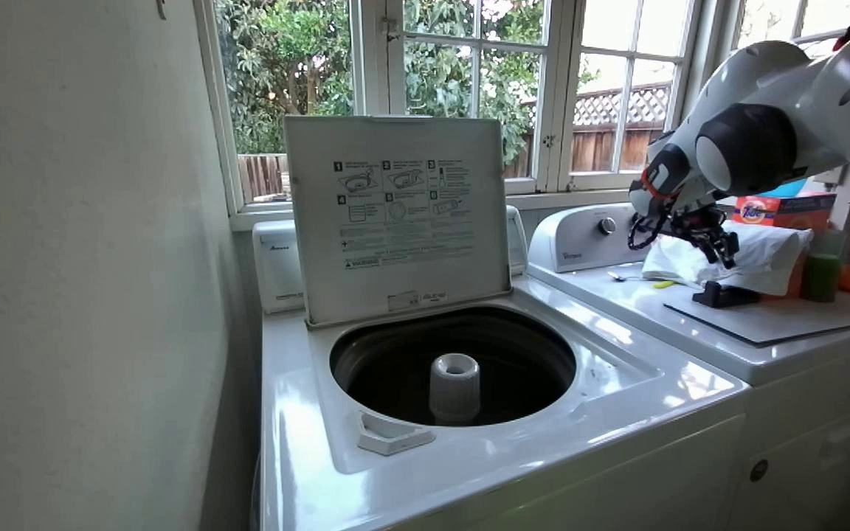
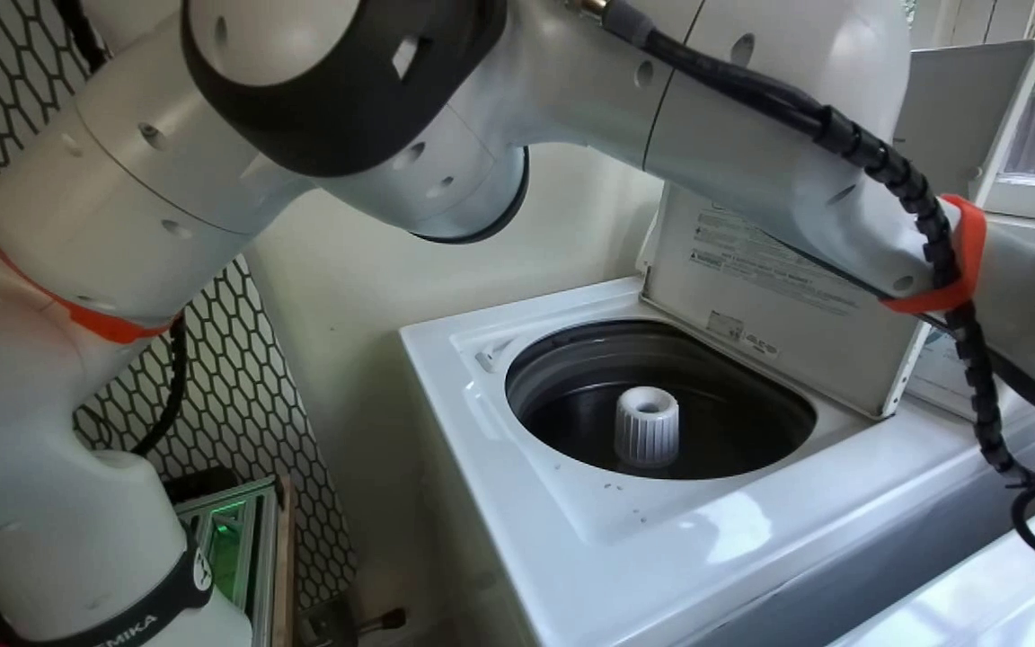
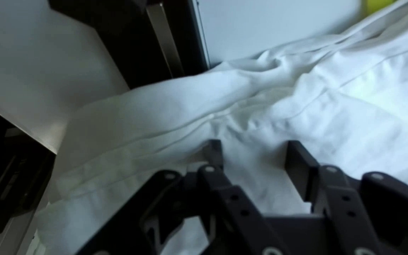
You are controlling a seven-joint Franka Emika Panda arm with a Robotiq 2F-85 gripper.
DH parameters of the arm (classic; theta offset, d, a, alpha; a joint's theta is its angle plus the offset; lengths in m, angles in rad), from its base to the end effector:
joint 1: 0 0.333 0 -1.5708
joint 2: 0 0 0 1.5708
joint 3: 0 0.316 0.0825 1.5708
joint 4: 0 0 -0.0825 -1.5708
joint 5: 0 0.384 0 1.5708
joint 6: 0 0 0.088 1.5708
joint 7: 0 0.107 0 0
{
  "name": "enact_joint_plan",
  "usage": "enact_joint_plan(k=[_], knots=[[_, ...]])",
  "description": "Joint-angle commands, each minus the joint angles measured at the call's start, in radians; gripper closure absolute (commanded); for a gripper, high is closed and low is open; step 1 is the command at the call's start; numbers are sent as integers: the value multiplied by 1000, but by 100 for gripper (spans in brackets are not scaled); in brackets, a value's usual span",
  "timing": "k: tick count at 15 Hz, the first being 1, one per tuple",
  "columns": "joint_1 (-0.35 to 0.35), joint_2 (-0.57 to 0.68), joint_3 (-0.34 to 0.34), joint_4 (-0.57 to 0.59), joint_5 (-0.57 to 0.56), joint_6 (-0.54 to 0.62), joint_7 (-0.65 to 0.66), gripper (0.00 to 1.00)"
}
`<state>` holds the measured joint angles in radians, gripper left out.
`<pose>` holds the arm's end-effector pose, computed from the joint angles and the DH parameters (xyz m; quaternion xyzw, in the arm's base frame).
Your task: Put the small white towel and the big white cloth into the washing machine
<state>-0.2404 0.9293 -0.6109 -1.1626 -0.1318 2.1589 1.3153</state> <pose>0.6164 -0.4743 0.3164 0.5754 -0.7609 0.1650 0.2506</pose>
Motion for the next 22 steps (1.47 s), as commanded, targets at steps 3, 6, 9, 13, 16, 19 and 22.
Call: enact_joint_plan(k=[3,6,9,13,16,19,22], knots=[[-18,47,2,71,4,-34,1,96],[-30,40,21,74,23,-30,-17,100],[-35,7,52,60,53,-14,-40,100],[-12,-130,91,-24,103,119,-108,100],[14,-253,110,-100,115,247,-167,100],[29,-392,166,-206,146,357,-269,100],[29,-528,242,-328,184,460,-396,100]])
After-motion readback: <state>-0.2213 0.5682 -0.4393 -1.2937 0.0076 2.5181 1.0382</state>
